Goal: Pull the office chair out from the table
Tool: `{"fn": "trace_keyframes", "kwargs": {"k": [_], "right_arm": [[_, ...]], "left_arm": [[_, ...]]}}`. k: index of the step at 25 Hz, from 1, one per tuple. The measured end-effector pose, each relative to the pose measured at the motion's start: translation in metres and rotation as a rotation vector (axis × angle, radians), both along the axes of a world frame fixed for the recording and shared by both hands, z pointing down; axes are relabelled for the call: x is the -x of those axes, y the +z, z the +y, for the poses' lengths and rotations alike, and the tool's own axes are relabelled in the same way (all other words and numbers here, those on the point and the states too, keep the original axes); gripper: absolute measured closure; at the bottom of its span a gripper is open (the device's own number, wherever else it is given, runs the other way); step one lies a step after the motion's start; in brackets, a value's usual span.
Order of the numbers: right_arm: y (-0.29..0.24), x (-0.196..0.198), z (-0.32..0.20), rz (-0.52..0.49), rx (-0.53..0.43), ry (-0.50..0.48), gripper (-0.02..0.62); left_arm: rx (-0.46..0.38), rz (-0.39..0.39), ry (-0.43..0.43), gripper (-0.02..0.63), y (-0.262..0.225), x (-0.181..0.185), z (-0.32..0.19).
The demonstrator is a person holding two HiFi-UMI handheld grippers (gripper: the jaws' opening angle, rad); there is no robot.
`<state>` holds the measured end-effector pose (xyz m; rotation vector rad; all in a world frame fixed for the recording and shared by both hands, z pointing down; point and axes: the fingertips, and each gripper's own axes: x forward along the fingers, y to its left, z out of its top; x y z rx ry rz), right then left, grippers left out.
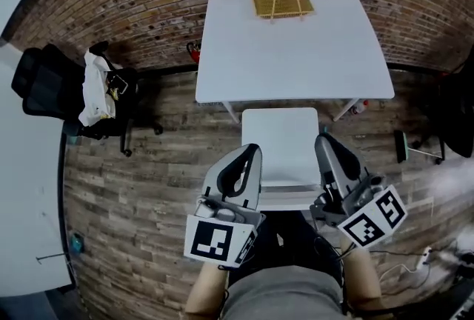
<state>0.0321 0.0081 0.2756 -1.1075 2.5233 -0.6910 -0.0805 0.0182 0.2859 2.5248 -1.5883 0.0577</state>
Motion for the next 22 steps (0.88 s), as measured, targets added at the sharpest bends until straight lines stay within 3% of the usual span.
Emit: {"fn": "trace_keyframes", "kwargs": {"k": [4,6,9,17,22], "right_arm": [[0.005,-0.003,-0.011,0.168,-0.028,0.145,0.583],[0.007,-0.004,-0.015,0.277,-0.057,0.193,0.583],[0.013,-0.003,-0.018,0.405,-0.099,0.239,0.583],[0.022,-0.004,-0.021,0.429,-0.078,0.272,0.583],[0.025,-0.011,-0.025,0.454,-0.071,0.297,0.583]], "left_arm": [[-0.086,-0.108,-0.187,0.591,-0.015,0.008,-0.015],[-0.090,-0.163,-0.214,0.592,-0.014,0.005,-0.019],[-0.051,-0.173,-0.230,0.592,-0.002,0.004,-0.027],[0.007,-0.149,-0.254,0.592,0.016,0.011,-0.036],[-0.009,-0.152,-0.256,0.592,0.014,0.009,-0.035]]}}
